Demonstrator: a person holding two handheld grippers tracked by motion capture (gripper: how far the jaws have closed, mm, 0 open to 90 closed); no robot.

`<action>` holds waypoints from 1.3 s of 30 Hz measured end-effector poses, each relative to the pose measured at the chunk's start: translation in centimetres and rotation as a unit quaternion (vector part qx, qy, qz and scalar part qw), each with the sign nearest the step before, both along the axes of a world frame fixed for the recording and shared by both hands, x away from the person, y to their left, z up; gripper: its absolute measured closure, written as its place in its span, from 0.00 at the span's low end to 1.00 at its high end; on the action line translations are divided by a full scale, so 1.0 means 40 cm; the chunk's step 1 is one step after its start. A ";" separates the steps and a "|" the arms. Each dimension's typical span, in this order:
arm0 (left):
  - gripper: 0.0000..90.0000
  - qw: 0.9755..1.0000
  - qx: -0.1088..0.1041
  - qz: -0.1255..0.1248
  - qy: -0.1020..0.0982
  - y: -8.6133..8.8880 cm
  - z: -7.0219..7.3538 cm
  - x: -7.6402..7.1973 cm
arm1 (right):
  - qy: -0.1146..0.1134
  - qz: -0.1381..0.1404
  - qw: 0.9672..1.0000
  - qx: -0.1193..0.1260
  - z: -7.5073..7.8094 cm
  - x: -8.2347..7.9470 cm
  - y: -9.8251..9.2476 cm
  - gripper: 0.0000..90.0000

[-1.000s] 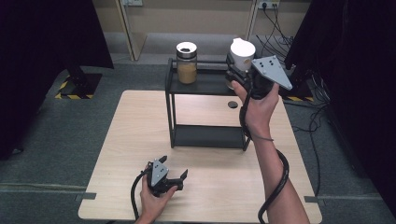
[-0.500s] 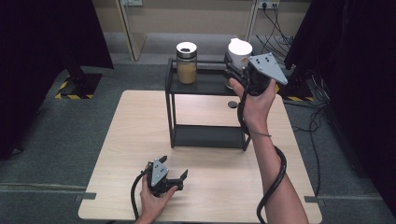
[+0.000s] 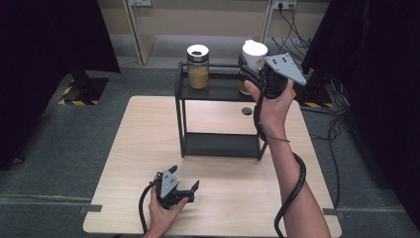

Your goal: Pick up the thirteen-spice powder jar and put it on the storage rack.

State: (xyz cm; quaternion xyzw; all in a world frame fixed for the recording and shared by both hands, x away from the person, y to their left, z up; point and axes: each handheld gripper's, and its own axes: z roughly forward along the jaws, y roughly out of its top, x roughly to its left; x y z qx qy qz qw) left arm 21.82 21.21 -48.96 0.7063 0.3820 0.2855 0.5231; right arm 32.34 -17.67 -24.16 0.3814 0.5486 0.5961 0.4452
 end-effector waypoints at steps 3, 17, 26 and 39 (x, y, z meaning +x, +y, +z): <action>0.04 1.000 0.001 0.000 0.000 -0.001 0.000 -0.001 | 0.010 0.006 1.000 -0.012 0.006 0.008 -0.004 0.23; 0.04 1.000 -0.002 0.001 -0.001 -0.001 -0.001 -0.002 | -0.005 0.009 1.000 -0.001 0.006 -0.014 -0.027 0.00; 0.03 1.000 -0.001 0.001 0.000 -0.001 0.000 -0.002 | -0.012 0.032 0.999 -0.005 -0.006 -0.039 -0.057 0.00; 0.03 1.000 0.000 0.001 0.000 -0.003 0.000 -0.003 | -0.020 0.053 0.998 -0.007 -0.032 -0.083 -0.078 0.00</action>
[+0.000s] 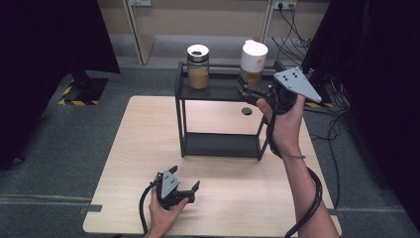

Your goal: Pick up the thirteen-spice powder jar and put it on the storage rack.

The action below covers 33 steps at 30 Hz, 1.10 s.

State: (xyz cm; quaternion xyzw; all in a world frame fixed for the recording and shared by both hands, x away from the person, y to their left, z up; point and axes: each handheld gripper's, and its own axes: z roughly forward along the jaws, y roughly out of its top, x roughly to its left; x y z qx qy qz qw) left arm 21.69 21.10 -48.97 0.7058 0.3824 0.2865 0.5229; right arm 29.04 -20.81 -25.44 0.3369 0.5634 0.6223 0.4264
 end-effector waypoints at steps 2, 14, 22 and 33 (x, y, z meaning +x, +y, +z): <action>0.03 1.000 0.000 0.000 0.000 0.000 0.000 0.000 | -0.002 0.002 1.000 0.000 -0.007 -0.006 -0.001 0.00; 0.04 1.000 0.001 0.000 -0.001 0.000 0.000 0.000 | -0.011 0.008 1.000 0.000 -0.051 -0.041 -0.003 0.00; 0.04 1.000 0.001 0.000 0.000 -0.001 0.000 0.000 | -0.012 0.012 1.000 0.000 -0.084 -0.065 -0.013 0.00; 0.04 1.000 0.001 0.001 -0.001 -0.001 0.000 -0.001 | -0.004 0.020 1.000 0.003 -0.149 -0.099 -0.024 0.00</action>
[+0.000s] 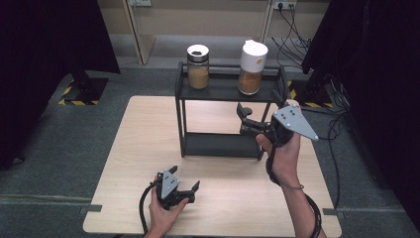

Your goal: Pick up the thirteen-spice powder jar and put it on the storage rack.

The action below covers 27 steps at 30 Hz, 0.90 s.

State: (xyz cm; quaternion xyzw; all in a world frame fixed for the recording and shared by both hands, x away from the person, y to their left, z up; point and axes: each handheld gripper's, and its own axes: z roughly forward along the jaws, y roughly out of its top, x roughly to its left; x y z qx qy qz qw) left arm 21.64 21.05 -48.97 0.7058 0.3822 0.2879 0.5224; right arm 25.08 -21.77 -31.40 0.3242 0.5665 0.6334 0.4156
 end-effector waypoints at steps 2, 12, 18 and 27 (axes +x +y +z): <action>0.04 1.000 0.000 0.000 -0.001 0.000 0.000 0.000 | -0.001 -0.001 1.000 -0.004 -0.011 -0.006 -0.001 0.00; 0.04 1.000 0.001 0.000 -0.002 -0.001 -0.001 -0.001 | 0.010 -0.002 1.000 -0.002 -0.042 -0.020 -0.013 0.00; 0.04 1.000 -0.001 0.001 -0.003 0.000 -0.002 -0.002 | 0.013 -0.004 1.000 -0.004 -0.059 -0.029 -0.019 0.00; 0.04 1.000 0.000 0.001 -0.003 -0.001 -0.002 -0.003 | 0.021 -0.002 1.000 -0.010 -0.098 -0.042 -0.030 0.00</action>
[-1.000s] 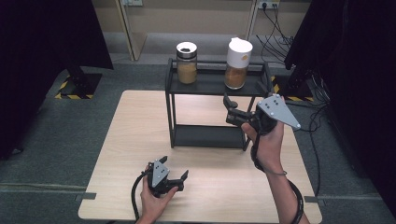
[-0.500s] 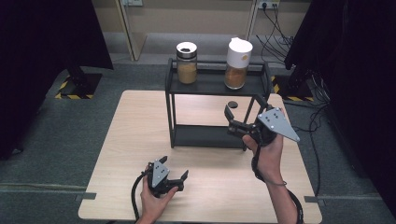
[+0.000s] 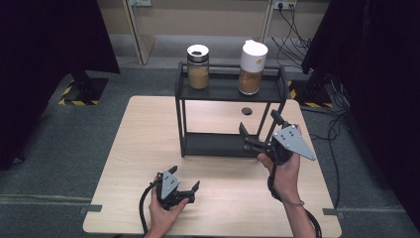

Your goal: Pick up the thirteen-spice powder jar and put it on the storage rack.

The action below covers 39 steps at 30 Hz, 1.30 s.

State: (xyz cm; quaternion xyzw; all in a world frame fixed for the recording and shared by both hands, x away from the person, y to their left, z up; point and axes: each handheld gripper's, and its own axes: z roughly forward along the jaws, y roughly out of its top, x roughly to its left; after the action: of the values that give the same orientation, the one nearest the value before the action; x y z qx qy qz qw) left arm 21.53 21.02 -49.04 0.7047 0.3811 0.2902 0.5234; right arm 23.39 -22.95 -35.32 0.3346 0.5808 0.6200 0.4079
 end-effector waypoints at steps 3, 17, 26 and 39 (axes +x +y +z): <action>0.04 1.000 0.000 -0.001 0.000 0.000 0.000 0.000 | 0.003 -0.001 1.000 0.000 -0.016 -0.006 -0.005 0.00; 0.04 1.000 -0.003 -0.002 0.001 0.000 -0.001 -0.002 | 0.010 -0.004 1.000 -0.005 -0.094 -0.040 -0.009 0.00; 0.03 1.000 -0.004 0.000 0.005 0.000 0.001 0.000 | 0.015 -0.016 1.000 0.018 -0.139 -0.064 -0.030 0.00; 0.03 1.000 -0.007 0.002 0.004 0.000 0.000 -0.002 | 0.020 -0.032 0.999 0.026 -0.187 -0.098 -0.052 0.00</action>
State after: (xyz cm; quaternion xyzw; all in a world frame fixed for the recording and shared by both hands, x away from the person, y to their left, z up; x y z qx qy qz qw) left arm 21.46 21.03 -49.05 0.7016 0.3867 0.2859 0.5258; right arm 19.47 -25.05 -42.81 0.3762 0.5613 0.6148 0.4068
